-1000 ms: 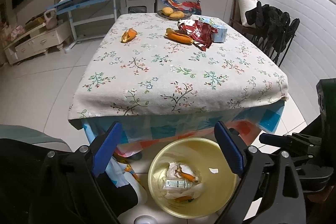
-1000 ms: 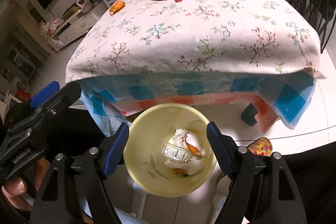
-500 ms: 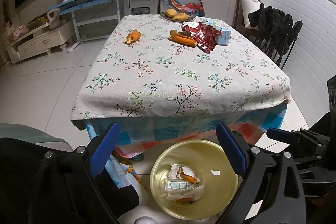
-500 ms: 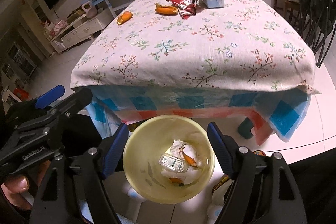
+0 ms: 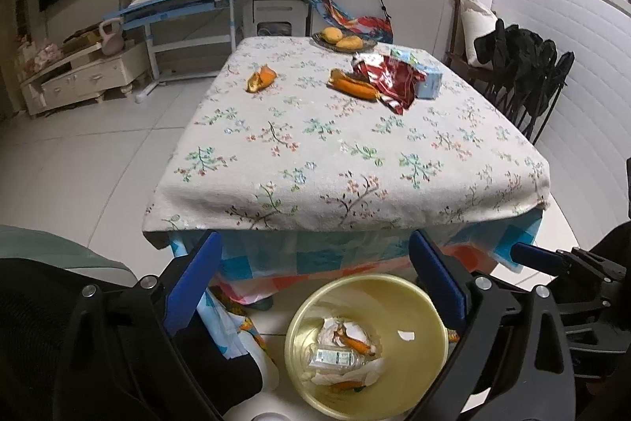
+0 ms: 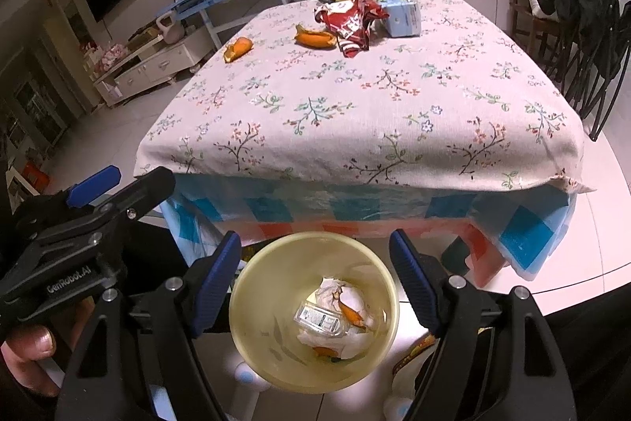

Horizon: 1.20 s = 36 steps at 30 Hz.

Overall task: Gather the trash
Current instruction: 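Move both tools back from the bucket toward the table, then grasp the red snack wrapper with the right tool while the left tool grasps an orange peel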

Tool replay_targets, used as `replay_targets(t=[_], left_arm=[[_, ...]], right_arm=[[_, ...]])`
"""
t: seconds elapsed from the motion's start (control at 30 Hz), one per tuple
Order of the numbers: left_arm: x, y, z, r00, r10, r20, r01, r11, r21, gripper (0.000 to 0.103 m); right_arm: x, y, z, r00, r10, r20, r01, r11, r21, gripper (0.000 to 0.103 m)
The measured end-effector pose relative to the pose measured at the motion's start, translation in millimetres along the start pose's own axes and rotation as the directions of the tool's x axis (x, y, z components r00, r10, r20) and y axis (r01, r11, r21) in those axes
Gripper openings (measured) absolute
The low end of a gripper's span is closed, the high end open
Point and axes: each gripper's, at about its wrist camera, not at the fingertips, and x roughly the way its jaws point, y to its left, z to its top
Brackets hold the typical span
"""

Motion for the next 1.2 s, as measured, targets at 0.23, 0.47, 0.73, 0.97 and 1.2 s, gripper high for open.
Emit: replay_targets(t=[0.23,0.47,0.73,0.97,1.2], left_arm=[[0.9,7.8,19.2,1.000,-0.013,0.024,0.014,0.999,-0.035,0.093],[9.5,19.7,41.9,0.999,0.009,0.039,-0.008,0.999,-0.046,0.093],[25.6,41.3,65.4,0.999,0.032,0.041,-0.028,0.994,-0.102,0.093],[43.0,48.0,80.8,0.999,0.041,0.024,-0.038,0.992,-0.118,0.093],[64.1,46.6,99.6,0.999,0.046,0.015,-0.045,0.994,-0.097,0.093]], right_arm=[[-5.7,-5.0,10.9,0.999,0.002,0.040,-0.003,1.000,0.025,0.075],[-4.6,-5.3,26.5,0.997,0.004,0.072,-0.005,1.000,0.022,0.075],[4.9,-11.4,42.0,0.997,0.002,0.073,-0.002,1.000,0.010,0.075],[7.9,-14.3,53.4,0.996,0.007,0.092,-0.008,1.000,0.004,0.075],[20.2,-16.2,71.0,0.996,0.017,0.084,-0.017,1.000,-0.007,0.075]])
